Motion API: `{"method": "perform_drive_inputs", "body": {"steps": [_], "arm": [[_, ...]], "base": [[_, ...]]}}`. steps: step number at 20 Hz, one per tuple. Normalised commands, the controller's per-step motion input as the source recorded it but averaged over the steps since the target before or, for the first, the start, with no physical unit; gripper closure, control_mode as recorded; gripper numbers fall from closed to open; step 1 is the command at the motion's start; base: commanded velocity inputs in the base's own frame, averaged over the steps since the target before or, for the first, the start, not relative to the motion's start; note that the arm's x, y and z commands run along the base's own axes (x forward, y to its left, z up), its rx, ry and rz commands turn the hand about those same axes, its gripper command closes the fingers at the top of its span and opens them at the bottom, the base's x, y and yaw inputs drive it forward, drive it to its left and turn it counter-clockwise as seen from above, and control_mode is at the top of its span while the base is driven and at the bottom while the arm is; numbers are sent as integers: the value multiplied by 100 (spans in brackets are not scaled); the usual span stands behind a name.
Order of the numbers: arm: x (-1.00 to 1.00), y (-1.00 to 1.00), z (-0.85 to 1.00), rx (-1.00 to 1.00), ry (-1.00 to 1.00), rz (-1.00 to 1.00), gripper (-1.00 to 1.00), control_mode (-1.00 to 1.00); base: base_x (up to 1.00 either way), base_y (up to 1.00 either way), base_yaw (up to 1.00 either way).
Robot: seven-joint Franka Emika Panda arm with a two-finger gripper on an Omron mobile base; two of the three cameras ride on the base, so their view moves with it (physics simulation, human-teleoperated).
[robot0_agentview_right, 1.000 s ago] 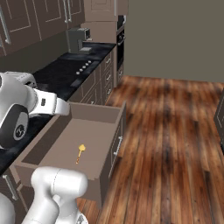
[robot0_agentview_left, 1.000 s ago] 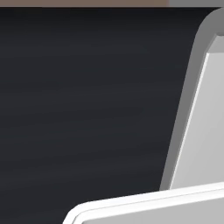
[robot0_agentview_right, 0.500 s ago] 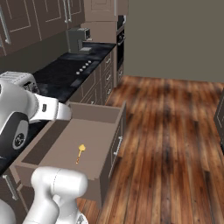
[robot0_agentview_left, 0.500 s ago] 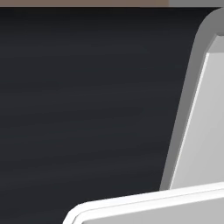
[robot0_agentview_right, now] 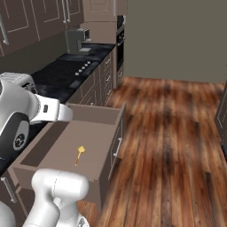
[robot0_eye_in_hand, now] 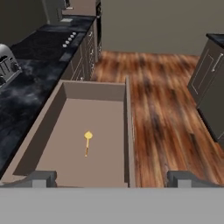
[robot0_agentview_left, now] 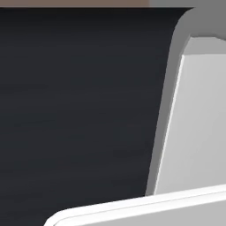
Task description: Organize the utensils by type. Pick up the wooden spoons from the counter and place them in the open cabinet. Then pick up the metallic utensils from the counter and place them in the open drawer.
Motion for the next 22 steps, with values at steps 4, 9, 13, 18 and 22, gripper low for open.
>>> {"method": "perform_drive_inputs", "body": {"steps": [4, 9, 13, 18, 22], "arm": [[0, 0, 0, 0, 0, 0, -100, 100], [0, 0, 0, 0, 0, 0, -100, 100], [0, 0, 0, 0, 0, 0, -100, 100], [0, 0, 0, 0, 0, 0, -100, 100], [0, 0, 0, 0, 0, 0, -100, 100]], "base": [[-54, -51, -22], [-38, -38, -27], [-12, -39, -29], [-14, -62, -44], [-18, -72, -55]]}}
